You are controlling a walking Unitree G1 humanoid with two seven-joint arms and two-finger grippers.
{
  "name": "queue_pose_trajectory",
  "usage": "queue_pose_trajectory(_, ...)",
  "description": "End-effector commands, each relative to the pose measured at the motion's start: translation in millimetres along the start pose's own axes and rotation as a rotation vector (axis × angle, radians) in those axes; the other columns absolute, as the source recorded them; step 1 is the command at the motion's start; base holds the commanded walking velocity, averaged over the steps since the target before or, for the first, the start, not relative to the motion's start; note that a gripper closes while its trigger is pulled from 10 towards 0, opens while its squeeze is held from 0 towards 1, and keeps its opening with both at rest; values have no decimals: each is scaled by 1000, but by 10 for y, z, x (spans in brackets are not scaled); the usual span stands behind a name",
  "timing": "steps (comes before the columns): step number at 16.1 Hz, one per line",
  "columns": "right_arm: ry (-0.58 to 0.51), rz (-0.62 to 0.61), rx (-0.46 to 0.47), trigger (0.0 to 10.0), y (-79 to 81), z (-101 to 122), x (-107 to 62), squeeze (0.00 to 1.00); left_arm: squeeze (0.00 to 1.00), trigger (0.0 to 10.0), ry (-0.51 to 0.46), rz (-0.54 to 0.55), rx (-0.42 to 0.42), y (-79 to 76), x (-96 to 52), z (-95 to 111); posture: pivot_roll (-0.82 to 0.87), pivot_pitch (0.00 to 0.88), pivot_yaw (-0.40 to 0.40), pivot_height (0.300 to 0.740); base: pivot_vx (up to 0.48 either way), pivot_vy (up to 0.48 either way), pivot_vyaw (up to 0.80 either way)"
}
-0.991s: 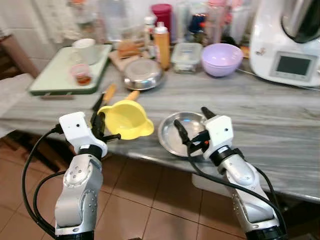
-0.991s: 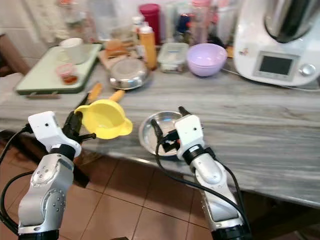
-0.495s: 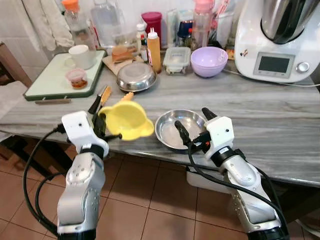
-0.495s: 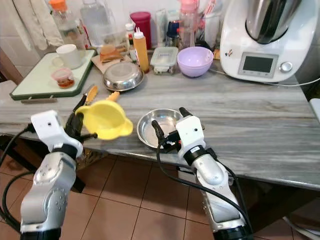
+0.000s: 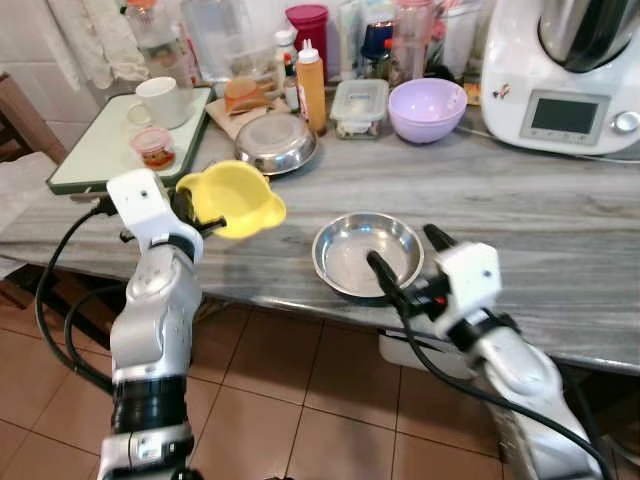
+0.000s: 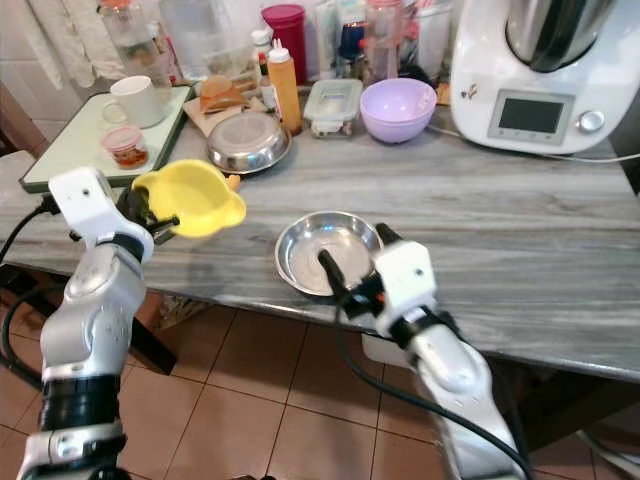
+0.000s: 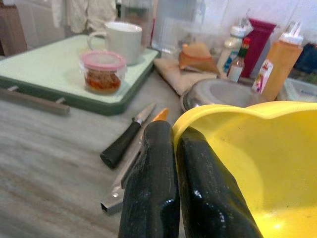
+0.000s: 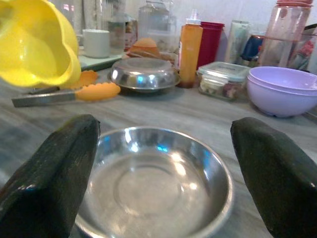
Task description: Setting the table
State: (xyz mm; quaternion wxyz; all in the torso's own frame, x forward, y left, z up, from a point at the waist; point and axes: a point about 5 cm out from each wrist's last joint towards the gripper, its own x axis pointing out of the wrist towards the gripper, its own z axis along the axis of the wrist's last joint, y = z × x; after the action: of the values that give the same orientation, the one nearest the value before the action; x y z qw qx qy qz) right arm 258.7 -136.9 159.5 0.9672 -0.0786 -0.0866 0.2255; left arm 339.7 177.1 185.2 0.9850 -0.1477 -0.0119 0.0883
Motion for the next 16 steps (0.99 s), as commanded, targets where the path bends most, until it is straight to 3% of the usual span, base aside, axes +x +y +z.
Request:
queue_pose_trajectory(1,-16,9,1,10000,18,56,-11,0,0,10000,18,13,-4,15,23,-3,-137,133,140,740,0,0,0)
queue_pose_trajectory(5,16,19,-16,10000,-78,182,-173,0,0,10000,99,-14,23,-137,180,-64,-194,143,167,740,0,0,0)
queue_pose_trajectory(8,30,13,-28,10000,-119,198,-222,0,0,10000,138,-11,-47,-234,250,-81,-217,146,179,740,0,0,0)
queue_pose_trajectory(15,61,73,-2,10000,-18,212,-273,0,0,10000,284,59,-56,-365,404,-94,-241,148,192,740,0,0,0)
queue_pose_trajectory(16,65,83,4,10000,0,203,-268,0,0,10000,362,46,-103,-411,414,-145,-239,145,193,740,0,0,0)
